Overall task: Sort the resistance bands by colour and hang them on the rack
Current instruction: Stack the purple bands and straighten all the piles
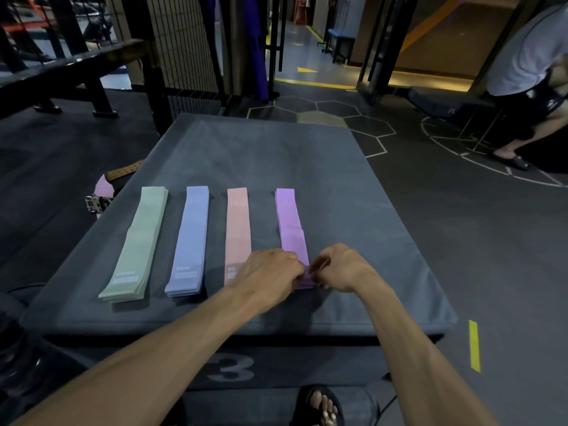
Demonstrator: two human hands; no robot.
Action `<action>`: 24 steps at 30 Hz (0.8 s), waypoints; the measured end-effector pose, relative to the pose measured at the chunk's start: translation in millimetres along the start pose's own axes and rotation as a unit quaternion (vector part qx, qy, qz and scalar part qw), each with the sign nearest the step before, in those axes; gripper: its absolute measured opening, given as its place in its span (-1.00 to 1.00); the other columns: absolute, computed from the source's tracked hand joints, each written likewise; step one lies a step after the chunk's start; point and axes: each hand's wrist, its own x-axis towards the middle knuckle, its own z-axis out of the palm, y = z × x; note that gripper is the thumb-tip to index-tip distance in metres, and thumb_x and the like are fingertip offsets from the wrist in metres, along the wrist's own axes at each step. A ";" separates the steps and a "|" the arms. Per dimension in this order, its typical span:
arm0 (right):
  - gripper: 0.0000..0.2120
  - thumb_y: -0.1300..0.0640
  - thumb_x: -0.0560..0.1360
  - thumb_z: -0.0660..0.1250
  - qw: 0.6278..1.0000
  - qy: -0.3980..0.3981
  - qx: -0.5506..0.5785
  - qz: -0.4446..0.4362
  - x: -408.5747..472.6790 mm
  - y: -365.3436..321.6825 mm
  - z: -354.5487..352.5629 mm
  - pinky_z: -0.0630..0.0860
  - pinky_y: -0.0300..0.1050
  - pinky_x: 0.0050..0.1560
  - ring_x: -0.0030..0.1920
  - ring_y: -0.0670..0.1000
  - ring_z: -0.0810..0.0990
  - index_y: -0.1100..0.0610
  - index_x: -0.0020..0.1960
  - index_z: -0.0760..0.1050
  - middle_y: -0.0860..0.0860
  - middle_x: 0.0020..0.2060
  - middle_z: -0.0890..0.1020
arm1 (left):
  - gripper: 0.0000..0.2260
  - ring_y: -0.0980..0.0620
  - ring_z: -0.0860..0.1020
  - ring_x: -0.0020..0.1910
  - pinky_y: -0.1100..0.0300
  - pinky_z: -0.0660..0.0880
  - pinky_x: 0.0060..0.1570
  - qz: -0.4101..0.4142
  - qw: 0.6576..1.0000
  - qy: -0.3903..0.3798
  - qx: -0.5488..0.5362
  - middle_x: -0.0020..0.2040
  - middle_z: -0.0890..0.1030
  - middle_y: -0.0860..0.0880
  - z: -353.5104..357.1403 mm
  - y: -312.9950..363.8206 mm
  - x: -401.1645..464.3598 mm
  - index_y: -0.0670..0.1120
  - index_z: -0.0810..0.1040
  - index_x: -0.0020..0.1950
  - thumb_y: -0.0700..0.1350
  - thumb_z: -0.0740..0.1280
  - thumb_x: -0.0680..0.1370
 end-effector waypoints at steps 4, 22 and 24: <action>-0.84 0.29 0.39 0.39 1.000 0.000 -0.012 -0.003 -1.7 2.1 0.0 0.68 -0.10 -0.12 -0.15 0.09 0.72 0.09 -0.13 0.70 0.11 -0.21 0.72 | -0.83 -0.10 0.58 -0.01 0.09 0.40 -0.25 0.027 0.998 0.018 0.046 -0.03 0.59 0.00 -0.1 -2.1 -2.1 0.03 0.61 0.07 -0.15 0.27 0.57; -0.82 0.23 0.41 0.40 0.998 0.022 0.052 -0.012 -3.8 15.9 14.3 0.49 -0.27 -0.17 -0.04 0.05 0.70 -0.02 -0.09 0.67 0.06 -0.11 0.73 | -0.84 -0.03 0.53 -0.46 0.23 0.28 -0.52 0.030 0.989 0.134 0.056 -0.37 0.53 0.03 23.6 6.5 -14.0 -0.02 0.64 -0.29 -0.13 0.60 0.25; -0.81 0.20 0.39 0.44 0.998 0.022 0.052 -0.036 -4.6 19.1 16.5 0.48 -0.26 -0.15 -0.06 0.06 0.67 -0.04 -0.05 0.63 0.04 -0.10 0.71 | -0.86 -0.01 0.54 -0.44 0.20 0.34 -0.52 0.013 0.987 0.151 0.049 -0.34 0.56 0.04 30.3 3.8 -15.0 -0.01 0.65 -0.26 -0.13 0.59 0.30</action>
